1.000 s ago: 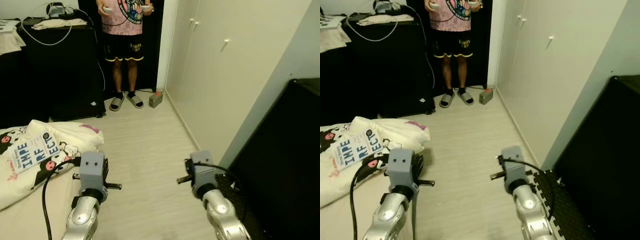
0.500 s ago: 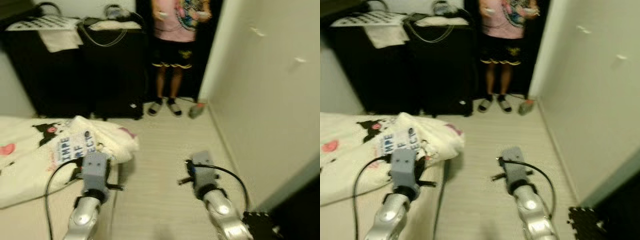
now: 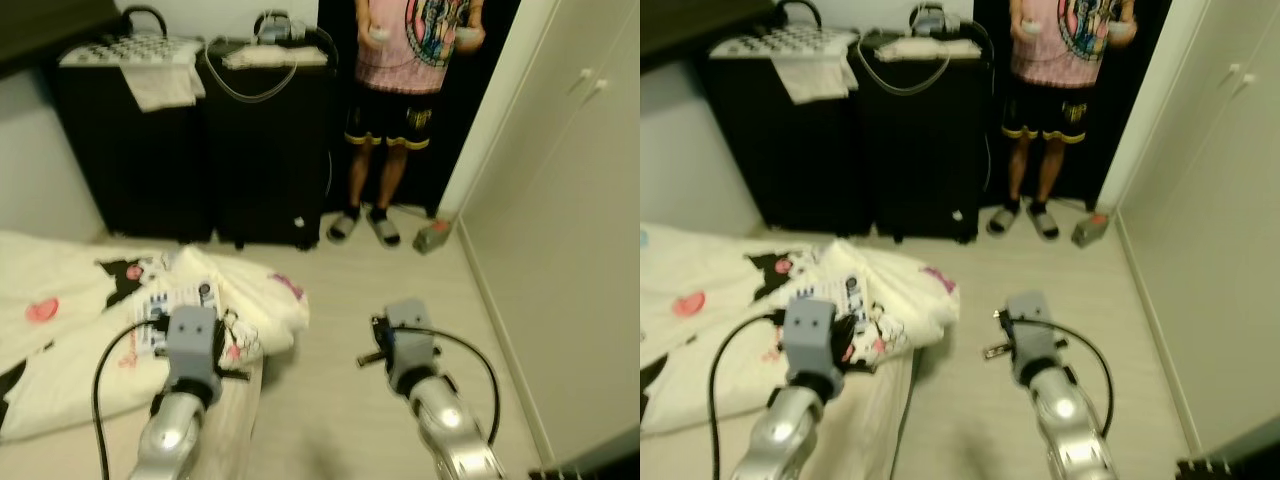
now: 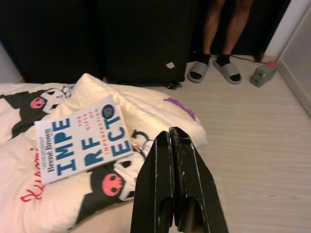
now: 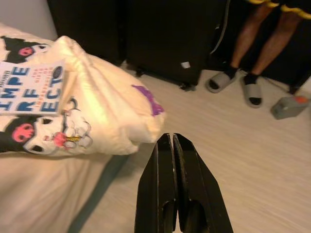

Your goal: Clean up the room

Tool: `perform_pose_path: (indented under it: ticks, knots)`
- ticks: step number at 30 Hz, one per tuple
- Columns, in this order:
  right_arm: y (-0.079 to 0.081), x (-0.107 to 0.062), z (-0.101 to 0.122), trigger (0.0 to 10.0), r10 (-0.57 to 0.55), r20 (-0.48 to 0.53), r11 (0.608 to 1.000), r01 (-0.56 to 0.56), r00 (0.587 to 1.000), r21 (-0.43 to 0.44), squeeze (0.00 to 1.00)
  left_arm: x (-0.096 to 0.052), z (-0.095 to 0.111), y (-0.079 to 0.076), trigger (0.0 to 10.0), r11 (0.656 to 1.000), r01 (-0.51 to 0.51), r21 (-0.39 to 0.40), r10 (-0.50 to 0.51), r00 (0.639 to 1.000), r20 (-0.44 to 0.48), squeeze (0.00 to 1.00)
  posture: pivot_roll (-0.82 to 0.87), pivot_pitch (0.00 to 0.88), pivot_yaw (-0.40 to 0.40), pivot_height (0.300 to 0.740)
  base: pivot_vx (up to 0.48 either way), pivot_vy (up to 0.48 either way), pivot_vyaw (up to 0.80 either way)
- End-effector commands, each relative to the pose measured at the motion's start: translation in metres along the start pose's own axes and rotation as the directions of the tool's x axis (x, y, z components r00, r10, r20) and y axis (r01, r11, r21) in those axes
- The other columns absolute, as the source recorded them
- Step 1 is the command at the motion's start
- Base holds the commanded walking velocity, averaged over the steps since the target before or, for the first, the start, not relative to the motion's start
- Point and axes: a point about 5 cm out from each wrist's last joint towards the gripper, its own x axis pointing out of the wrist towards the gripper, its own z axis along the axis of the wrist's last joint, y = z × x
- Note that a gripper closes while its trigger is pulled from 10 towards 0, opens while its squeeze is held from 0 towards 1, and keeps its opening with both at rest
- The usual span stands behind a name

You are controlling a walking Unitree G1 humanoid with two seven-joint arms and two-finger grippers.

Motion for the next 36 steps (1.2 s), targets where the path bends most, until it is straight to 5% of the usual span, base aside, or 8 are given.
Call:
perform_pose_path:
  ticks: [1, 36]
  knots:
    - [-0.0040, -0.0041, -0.0080, 10.0, -0.012, -0.037, 1.000, 0.012, 0.999, 0.005, 0.00, -0.0033, -0.0056, 0.0004, 10.0, 1.000, 0.007, 0.003, -0.007, 1.000, -0.027, 0.00, -0.06, 0.084, -0.042, 0.740, 0.000, 0.000, 0.00]
    - [-0.0003, -0.0070, -0.0111, 10.0, -0.011, -0.055, 1.000, 0.012, 0.998, 0.020, 0.00, -0.0047, -0.0049, 0.0017, 10.0, 0.999, 0.034, 0.009, -0.033, 0.999, -0.029, 0.00, -0.06, 0.083, -0.030, 0.740, 0.000, 0.072, 0.00]
